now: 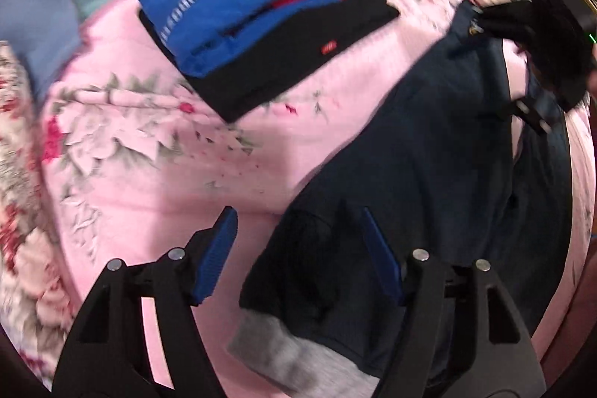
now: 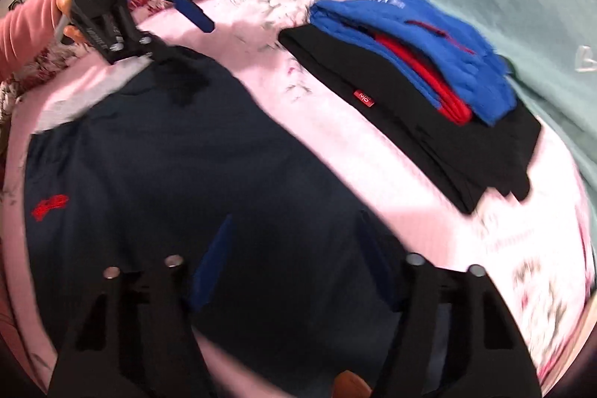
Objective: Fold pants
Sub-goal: 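Grasp the grey cuff with the left tool while the right tool grasps the other cuff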
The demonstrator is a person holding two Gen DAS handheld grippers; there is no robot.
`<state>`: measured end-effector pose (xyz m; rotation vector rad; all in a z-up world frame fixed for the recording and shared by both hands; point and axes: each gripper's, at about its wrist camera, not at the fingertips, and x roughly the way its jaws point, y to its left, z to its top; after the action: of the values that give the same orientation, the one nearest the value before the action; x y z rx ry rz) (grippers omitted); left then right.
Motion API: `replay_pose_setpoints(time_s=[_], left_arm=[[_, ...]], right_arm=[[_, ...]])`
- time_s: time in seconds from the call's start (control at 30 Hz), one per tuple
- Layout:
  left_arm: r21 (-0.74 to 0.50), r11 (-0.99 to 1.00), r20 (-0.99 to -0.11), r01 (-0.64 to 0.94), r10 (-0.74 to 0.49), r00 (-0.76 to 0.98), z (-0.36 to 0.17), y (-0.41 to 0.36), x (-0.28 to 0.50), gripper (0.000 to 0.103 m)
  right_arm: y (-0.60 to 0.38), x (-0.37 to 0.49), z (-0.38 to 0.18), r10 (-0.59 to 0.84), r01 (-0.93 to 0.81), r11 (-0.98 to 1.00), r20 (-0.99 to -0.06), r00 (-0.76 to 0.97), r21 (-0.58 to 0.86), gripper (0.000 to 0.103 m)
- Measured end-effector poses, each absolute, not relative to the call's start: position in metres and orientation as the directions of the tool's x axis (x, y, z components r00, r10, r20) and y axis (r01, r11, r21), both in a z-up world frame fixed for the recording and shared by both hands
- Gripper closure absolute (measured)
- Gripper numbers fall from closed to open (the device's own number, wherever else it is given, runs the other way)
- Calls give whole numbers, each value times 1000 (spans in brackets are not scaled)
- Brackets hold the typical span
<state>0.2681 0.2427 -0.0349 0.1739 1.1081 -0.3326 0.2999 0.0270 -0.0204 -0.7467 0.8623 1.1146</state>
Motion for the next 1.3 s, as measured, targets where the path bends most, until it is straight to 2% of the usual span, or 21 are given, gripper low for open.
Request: replay_pose_setpoints(time_s=[0.03,0.2,0.3,0.33,0.37,0.4,0.43,0.47,0.57,0.7,0.83,0.93,1.03,1.17,1.3], left_arm=[[-36,933,-904,358,-183,387,-39,243,272,34],[-82,907,-927,414,-222,302,-56,246,281,34],[-97,898,-927,428,-238,290,-61,247,280,34],[-94,896,-925,435,-240,294,-61,247,278,41],[-103,891,-922,443,-253,294,-60,247,277,55],[-154,883,-914,444,-297,275,-60,249,276,64],[-191,878,-908,438,-327,260,-60,251,276,73],[-204,879,-905,431,-337,260,-59,254,274,75],[-163,883,-902,440,-314,296,-52,248,262,80],[-79,882,-876,466,-285,391,-11,238,236,81],[-6,864,-832,503,-283,477,36,217,186,81],[44,846,-818,532,-275,505,49,198,134,81],[110,818,-824,564,-242,512,41,171,80,81],[91,802,-841,590,-255,477,5,152,27,81],[99,824,-863,558,-208,460,-39,140,3,81]], right_arm=[[35,314,-27,445,-965,257,-879,173,-60,43],[54,343,-46,437,-977,211,-893,110,-17,47],[59,344,-50,436,-985,174,-896,81,-5,59],[60,342,-50,447,-989,151,-892,73,-6,68],[60,339,-49,448,-991,135,-891,70,-10,74],[60,336,-49,447,-992,126,-892,69,-14,86],[59,331,-47,441,-993,113,-894,76,-29,93],[59,330,-46,440,-993,112,-894,81,-35,96],[50,322,-29,472,-991,131,-877,90,-32,97],[34,295,5,518,-988,132,-844,136,-78,98],[7,238,42,550,-979,121,-810,205,-166,98],[-13,185,54,570,-973,94,-790,226,-210,98],[-32,132,48,576,-972,51,-788,216,-230,98],[-40,77,9,554,-972,-2,-809,195,-235,98],[-38,53,-41,515,-979,5,-839,177,-204,98]])
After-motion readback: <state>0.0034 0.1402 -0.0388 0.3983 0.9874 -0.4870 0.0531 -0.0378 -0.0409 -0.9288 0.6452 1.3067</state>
